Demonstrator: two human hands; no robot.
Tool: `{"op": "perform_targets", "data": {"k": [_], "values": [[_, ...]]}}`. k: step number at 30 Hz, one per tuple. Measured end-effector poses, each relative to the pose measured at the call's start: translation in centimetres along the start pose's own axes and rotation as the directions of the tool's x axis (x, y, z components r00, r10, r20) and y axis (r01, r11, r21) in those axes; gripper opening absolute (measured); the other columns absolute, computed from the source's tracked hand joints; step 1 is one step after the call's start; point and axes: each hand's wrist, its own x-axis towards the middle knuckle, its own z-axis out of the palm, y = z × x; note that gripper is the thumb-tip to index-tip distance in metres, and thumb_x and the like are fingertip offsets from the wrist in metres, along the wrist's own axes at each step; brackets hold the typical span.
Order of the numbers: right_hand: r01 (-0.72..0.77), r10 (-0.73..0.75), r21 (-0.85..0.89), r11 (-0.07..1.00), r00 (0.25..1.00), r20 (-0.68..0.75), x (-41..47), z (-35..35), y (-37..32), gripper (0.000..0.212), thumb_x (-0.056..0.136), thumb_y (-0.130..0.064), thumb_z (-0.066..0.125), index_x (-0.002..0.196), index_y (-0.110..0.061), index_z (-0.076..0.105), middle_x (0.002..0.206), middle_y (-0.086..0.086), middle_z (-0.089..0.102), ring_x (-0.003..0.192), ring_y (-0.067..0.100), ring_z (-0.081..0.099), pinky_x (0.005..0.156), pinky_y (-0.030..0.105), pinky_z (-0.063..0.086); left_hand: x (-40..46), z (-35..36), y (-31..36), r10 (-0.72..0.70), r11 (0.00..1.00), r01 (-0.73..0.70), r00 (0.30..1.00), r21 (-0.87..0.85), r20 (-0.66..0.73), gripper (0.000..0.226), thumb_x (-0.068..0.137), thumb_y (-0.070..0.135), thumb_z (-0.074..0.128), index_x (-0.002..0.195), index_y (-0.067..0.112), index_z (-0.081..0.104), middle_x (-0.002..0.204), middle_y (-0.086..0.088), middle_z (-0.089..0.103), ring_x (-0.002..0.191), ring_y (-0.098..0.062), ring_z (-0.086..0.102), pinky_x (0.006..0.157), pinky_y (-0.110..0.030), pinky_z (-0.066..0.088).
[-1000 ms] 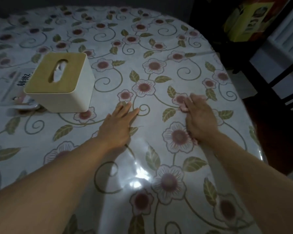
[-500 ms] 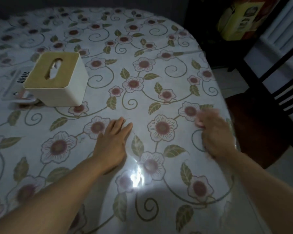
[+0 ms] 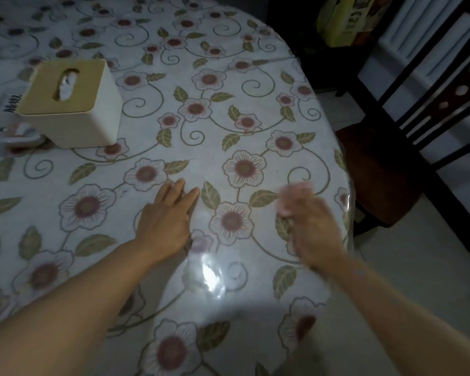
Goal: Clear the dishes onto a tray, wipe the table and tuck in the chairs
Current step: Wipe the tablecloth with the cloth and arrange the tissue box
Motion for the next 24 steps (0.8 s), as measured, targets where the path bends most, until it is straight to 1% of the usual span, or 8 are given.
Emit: {"op": "perform_targets", "data": {"k": [3, 6, 9, 12, 14, 17, 20, 24], "values": [[-0.224, 0.225, -0.080, 0.971, 0.974, 0.008, 0.9, -1.4, 3.9, 0.054, 0.086, -0.006, 0.038, 0.139, 0.003, 0.039, 0.148, 0.023, 0.032, 0.139, 0.041, 0.028, 0.116, 0.050, 0.016, -1.7, 1.3, -0.8, -0.011, 0.998, 0.016, 0.998, 0.067, -0.062, 0.068, 0.093, 0.020, 0.039, 0.148, 0.036, 0.002, 0.158, 0.006, -0.009, 0.145, -0.024, -0.005, 0.112, -0.055, 0.020], [-0.282, 0.276, -0.052, 0.958, 0.957, -0.093, -0.9, 1.1, -1.6, 0.050, 0.091, -0.010, 0.039, 0.138, 0.006, 0.041, 0.146, 0.028, 0.033, 0.138, 0.047, 0.024, 0.115, 0.046, 0.017, -1.5, 1.6, -0.8, -0.009, 0.998, 0.012, 0.999, 0.061, -0.054, 0.066, 0.094, 0.021, 0.035, 0.148, 0.037, 0.002, 0.158, 0.007, -0.010, 0.145, -0.024, -0.007, 0.112, -0.056, 0.016], [-0.106, 0.107, 0.031, 0.994, 0.993, -0.049, -6.0, 4.6, -11.6, 0.060, 0.093, -0.018, 0.029, 0.151, -0.009, 0.015, 0.159, 0.013, 0.008, 0.147, 0.029, -0.002, 0.119, 0.041, 0.012, -1.3, 1.3, -0.8, 0.006, 0.998, -0.004, 1.000, 0.055, -0.019, 0.065, 0.094, 0.024, 0.035, 0.148, 0.036, 0.001, 0.158, 0.007, -0.010, 0.145, -0.024, -0.007, 0.112, -0.056, 0.013], [0.170, -0.171, 0.035, 0.985, 0.985, 0.030, -9.4, 5.7, -17.4, 0.064, 0.081, -0.026, 0.037, 0.144, -0.010, 0.036, 0.154, 0.009, 0.028, 0.143, 0.029, 0.021, 0.116, 0.043, 0.022, -1.7, 0.5, -1.2, 0.063, 0.998, -0.064, 0.998, 0.023, 0.020, 0.066, 0.093, 0.019, 0.037, 0.149, 0.032, 0.004, 0.159, 0.004, -0.009, 0.145, -0.024, -0.007, 0.116, -0.051, 0.011], [0.271, -0.273, 0.043, 0.962, 0.960, 0.064, -9.7, 4.4, -15.6, 0.062, 0.076, -0.010, 0.053, 0.137, -0.010, 0.047, 0.151, 0.006, 0.033, 0.139, 0.030, 0.033, 0.115, 0.043, 0.028, -3.1, 0.3, -2.1, 0.114, 0.993, -0.113, 0.993, -0.015, 0.012, 0.066, 0.092, 0.012, 0.039, 0.149, 0.028, 0.009, 0.159, 0.001, -0.005, 0.145, -0.024, -0.004, 0.116, -0.045, 0.013], [0.062, -0.062, 0.017, 0.998, 0.998, 0.009, -9.1, 1.7, -9.5, 0.053, 0.079, 0.009, 0.057, 0.130, -0.002, 0.053, 0.144, 0.012, 0.041, 0.134, 0.035, 0.040, 0.105, 0.055, 0.038, -6.7, 0.9, -4.6, 0.045, 0.999, -0.045, 0.998, -0.007, -0.046, 0.060, 0.095, 0.016, 0.037, 0.149, 0.028, 0.012, 0.159, 0.002, -0.003, 0.145, -0.023, -0.003, 0.115, -0.048, 0.017], [-0.259, 0.260, -0.061, 0.964, 0.966, 0.005, -8.0, 0.2, -6.4, 0.053, 0.092, -0.005, 0.042, 0.144, 0.000, 0.032, 0.152, 0.020, 0.026, 0.143, 0.035, 0.022, 0.116, 0.050, 0.019, -9.3, 1.7, -6.3, 0.002, 0.998, 0.002, 0.998, 0.065, -0.062, 0.058, 0.097, 0.024, 0.031, 0.149, 0.031, 0.006, 0.158, 0.004, -0.007, 0.145, -0.024, -0.004, 0.114, -0.051, 0.017], [-0.238, 0.237, -0.054, 0.970, 0.971, -0.024, -9.6, 3.1, -13.7, 0.058, 0.087, -0.010, 0.040, 0.142, 0.005, 0.032, 0.151, 0.023, 0.027, 0.142, 0.040, 0.020, 0.116, 0.052, 0.019, -9.4, 1.9, -6.3, 0.008, 0.999, -0.005, 0.998, 0.049, -0.061, 0.057, 0.098, 0.025, 0.029, 0.149, 0.031, 0.003, 0.158, 0.004, -0.009, 0.145, -0.023, -0.007, 0.115, -0.049, 0.015]]}}
